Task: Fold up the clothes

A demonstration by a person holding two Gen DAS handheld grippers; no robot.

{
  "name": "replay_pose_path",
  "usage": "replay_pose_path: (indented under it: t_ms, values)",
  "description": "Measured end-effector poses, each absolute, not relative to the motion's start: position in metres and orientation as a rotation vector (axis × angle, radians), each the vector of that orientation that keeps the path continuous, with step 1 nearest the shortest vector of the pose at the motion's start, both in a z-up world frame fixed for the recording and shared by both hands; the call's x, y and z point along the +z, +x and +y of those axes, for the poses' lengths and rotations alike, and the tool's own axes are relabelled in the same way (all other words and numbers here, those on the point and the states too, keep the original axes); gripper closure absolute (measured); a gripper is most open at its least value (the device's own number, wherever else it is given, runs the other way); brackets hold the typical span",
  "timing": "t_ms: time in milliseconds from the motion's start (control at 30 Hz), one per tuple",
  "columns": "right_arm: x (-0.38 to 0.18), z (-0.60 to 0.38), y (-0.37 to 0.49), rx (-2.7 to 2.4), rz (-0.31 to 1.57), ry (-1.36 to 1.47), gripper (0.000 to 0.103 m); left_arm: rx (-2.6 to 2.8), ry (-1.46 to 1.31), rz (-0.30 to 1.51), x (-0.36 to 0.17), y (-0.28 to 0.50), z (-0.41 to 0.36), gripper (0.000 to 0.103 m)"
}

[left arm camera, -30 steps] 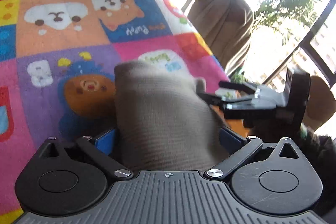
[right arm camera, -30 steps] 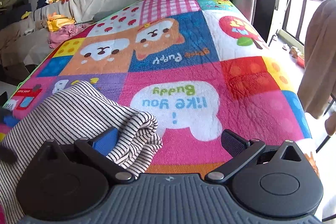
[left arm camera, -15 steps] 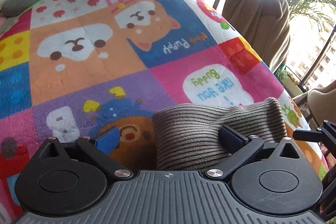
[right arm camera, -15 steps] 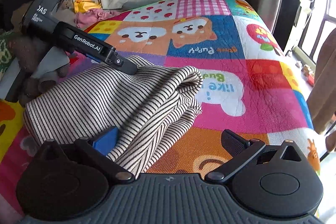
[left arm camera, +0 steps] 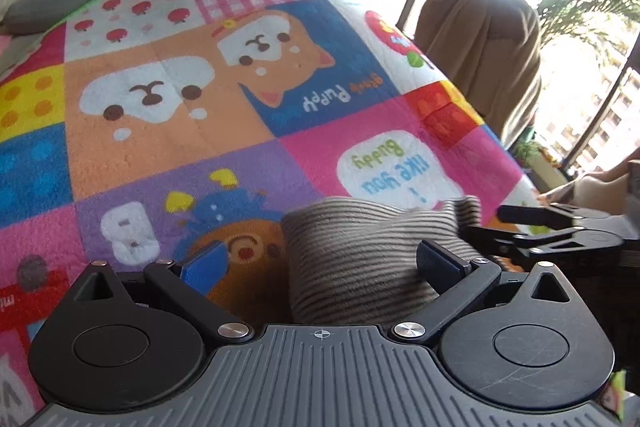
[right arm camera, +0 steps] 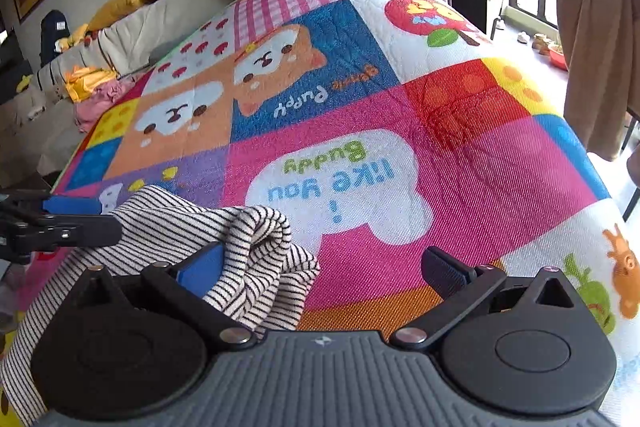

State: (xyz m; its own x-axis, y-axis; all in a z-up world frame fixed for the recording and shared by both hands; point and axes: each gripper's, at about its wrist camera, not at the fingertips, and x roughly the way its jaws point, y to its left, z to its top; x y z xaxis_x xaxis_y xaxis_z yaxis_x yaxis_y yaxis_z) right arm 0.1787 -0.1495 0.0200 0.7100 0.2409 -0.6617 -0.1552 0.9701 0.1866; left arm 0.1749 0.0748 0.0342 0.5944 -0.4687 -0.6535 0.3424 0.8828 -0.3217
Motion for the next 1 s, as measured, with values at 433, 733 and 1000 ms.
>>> replay_pose_path:
  t_ms: [433, 733, 1000]
  values:
    - [0.017, -0.158, 0.177, 0.444, 0.945, 0.501, 0.0, -0.667, -0.301, 0.88, 0.001, 0.145, 0.071, 0.0]
    - [0.028, -0.098, 0.204, 0.64, 0.972, 0.395, 0.0, -0.624, -0.445, 0.821, 0.001, 0.147, 0.1, 0.0]
    - [0.05, -0.061, 0.231, 0.691, 0.709, 0.326, 0.0, -0.385, -0.343, 0.696, 0.035, 0.168, 0.147, 0.0]
